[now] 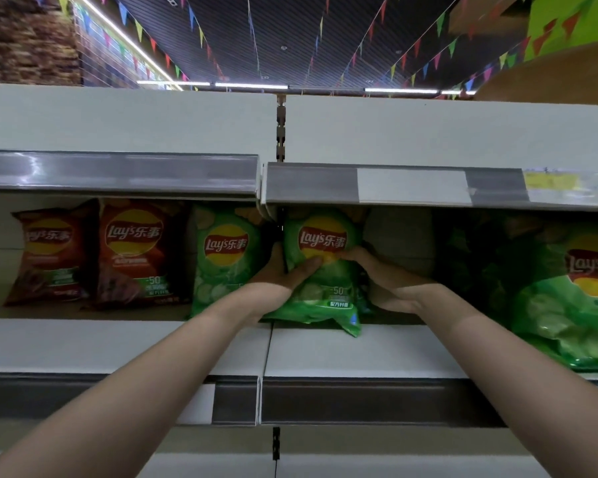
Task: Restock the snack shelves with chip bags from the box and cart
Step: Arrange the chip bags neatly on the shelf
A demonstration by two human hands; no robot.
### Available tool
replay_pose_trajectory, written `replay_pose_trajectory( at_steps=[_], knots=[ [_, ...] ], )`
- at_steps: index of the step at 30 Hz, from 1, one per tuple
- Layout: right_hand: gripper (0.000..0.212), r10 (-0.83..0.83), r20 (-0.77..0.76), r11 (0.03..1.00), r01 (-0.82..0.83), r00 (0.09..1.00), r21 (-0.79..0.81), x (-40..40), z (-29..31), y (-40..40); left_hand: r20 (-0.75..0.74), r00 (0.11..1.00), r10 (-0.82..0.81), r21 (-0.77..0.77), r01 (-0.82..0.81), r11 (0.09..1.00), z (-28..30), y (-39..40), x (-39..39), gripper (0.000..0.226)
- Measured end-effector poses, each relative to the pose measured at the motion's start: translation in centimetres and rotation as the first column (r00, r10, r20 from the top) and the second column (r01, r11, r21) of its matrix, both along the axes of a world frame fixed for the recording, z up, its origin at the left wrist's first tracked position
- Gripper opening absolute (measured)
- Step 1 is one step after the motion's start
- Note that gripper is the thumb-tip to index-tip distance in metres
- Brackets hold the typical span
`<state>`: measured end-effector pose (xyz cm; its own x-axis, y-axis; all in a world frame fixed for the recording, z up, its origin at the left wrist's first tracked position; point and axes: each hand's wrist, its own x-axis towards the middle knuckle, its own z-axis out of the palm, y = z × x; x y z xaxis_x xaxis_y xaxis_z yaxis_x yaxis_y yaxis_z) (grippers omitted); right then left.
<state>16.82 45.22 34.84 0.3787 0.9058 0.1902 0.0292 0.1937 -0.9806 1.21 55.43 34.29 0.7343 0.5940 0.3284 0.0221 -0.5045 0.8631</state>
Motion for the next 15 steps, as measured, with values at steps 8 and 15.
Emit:
replay_pose_trajectory(
  at_steps=[8, 15],
  knots=[
    [0.078, -0.06, 0.322, 0.975, 0.125, 0.945, -0.186, -0.3, 1.3, 2.5, -0.328, 0.939, 0.1, 0.147, -0.053, 0.988, -0.2, 1.4, 2.5, 0.083],
    [0.088, -0.088, 0.373, 0.961, 0.178, 0.924, -0.213, -0.1, 1.0, 1.8, -0.367, 0.93, -0.006, 0.058, 0.029, 0.998, -1.0, 1.3, 2.7, 0.086]
  ],
)
